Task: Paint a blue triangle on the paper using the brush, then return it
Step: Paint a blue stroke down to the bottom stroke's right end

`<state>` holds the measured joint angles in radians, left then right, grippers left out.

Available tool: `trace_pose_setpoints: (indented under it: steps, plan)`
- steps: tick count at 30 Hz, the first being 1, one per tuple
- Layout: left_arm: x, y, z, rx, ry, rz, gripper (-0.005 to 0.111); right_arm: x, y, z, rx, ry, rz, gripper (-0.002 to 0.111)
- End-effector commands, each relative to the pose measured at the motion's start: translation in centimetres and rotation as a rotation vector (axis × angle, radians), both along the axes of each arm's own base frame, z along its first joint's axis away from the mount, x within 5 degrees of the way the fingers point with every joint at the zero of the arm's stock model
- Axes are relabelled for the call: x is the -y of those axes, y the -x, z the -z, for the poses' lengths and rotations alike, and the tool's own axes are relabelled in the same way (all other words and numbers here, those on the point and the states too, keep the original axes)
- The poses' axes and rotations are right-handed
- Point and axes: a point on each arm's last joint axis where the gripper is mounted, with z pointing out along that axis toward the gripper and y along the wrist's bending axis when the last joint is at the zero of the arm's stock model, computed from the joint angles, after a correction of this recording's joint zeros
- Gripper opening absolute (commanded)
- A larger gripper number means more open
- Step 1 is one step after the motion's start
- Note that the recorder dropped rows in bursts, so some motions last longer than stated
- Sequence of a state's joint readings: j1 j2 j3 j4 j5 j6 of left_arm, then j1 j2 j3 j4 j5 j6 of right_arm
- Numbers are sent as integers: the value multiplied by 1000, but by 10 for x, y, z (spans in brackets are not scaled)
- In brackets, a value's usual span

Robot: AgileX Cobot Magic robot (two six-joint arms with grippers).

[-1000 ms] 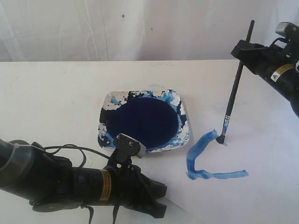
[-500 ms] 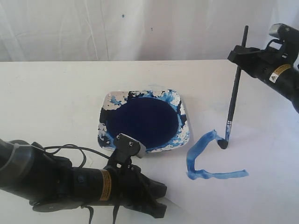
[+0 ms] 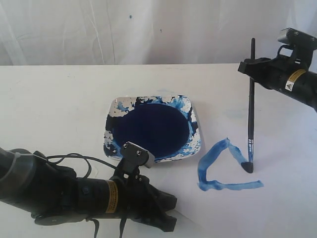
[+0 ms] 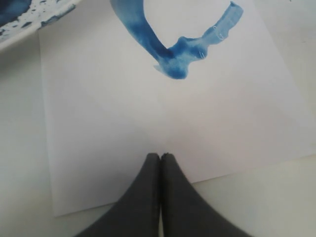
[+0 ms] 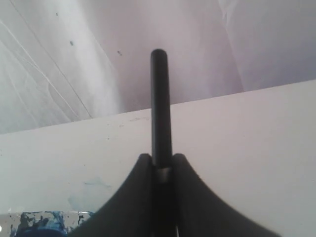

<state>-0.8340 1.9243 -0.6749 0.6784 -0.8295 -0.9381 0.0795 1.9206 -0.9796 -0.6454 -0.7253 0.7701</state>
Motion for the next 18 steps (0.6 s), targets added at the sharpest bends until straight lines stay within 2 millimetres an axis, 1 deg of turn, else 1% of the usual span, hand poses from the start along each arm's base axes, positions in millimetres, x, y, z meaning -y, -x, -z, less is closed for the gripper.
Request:
trace_pose_setpoints:
  steps: [1,7,11,18]
  plan:
    - [-7,5,12,-13,-114,30,0,0,3,2,-42,24,-11,0]
    - [-7,5,12,-13,-114,30,0,0,4,6,-92,28,-14,0]
    - [-7,5,12,-14,-121,29,0,-1,6,8,-105,54,-31,0]
    - [-7,5,12,-14,-121,29,0,-3,8,10,-133,48,-58,0]
